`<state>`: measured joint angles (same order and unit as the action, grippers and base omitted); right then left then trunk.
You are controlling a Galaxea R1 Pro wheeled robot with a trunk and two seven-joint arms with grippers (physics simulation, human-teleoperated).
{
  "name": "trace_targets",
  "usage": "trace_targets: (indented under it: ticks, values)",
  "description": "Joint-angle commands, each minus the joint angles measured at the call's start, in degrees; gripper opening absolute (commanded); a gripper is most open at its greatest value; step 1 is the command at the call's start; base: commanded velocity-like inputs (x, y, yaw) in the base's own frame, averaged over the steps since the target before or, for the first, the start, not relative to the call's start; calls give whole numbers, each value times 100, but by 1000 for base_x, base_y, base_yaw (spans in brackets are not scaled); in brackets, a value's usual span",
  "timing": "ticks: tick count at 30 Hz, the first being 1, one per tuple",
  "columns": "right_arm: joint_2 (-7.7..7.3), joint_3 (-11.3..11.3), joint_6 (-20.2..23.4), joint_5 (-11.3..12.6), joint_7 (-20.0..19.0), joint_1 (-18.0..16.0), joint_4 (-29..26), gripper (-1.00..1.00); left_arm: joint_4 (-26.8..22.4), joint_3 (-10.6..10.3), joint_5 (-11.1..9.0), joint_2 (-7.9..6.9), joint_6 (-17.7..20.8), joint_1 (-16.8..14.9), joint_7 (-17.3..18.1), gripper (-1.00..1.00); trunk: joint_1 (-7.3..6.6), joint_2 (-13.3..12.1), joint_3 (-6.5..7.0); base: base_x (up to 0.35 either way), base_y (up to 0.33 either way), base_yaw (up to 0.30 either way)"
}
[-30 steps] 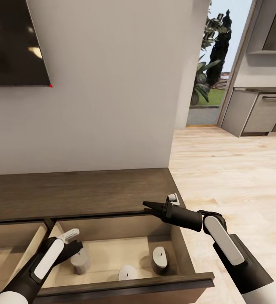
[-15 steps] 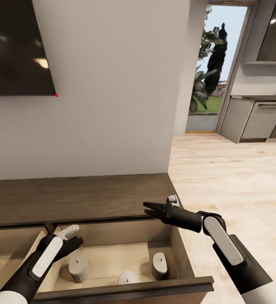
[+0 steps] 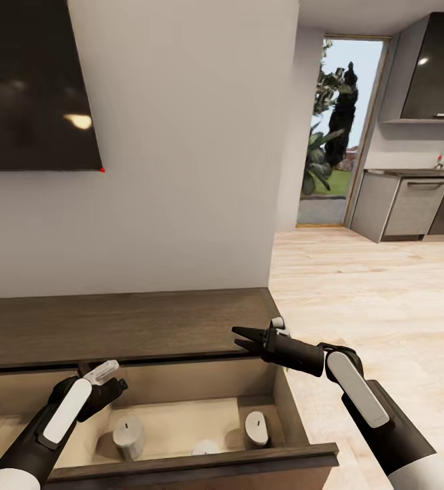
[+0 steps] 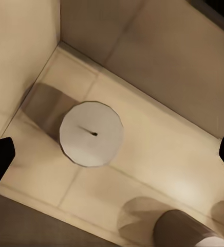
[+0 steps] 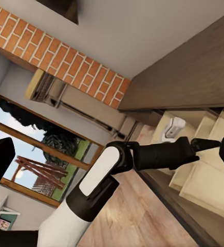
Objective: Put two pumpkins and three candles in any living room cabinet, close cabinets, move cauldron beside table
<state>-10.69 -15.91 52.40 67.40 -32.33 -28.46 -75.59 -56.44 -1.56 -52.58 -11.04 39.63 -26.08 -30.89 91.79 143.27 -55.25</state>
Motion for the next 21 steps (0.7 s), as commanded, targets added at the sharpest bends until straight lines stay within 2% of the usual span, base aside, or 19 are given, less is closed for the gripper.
trace_targets:
  ticks: [1, 4, 12, 17, 21]
  values:
    - [-4, -3, 5, -10, -21, -5, 4, 100, -7, -17, -60, -5, 1, -3, -57, 100, -4, 1, 17, -13, 0, 0]
    - [-3, -3, -7, -5, -20, -4, 8, 100, -7, -19, -60, -4, 1, -3, -57, 100, -11, -3, 83, -5, 0, 0]
    - [-9, 0, -103, 7, -24, -6, 112, 100, 1, -21, -60, -4, 1, -3, -57, 100, -187, -323, 227, -5, 0, 0]
    - [3, 0, -107, 3, -27, -8, 218, 100, 1, -12, -60, -6, 3, -3, -57, 100, -297, -524, 317, -206, 0, 0]
    - [-12, 0, -107, 9, -28, -5, 235, 100, 2, -11, -60, -5, 9, -3, -57, 100, -384, -684, 389, -69, 0, 0]
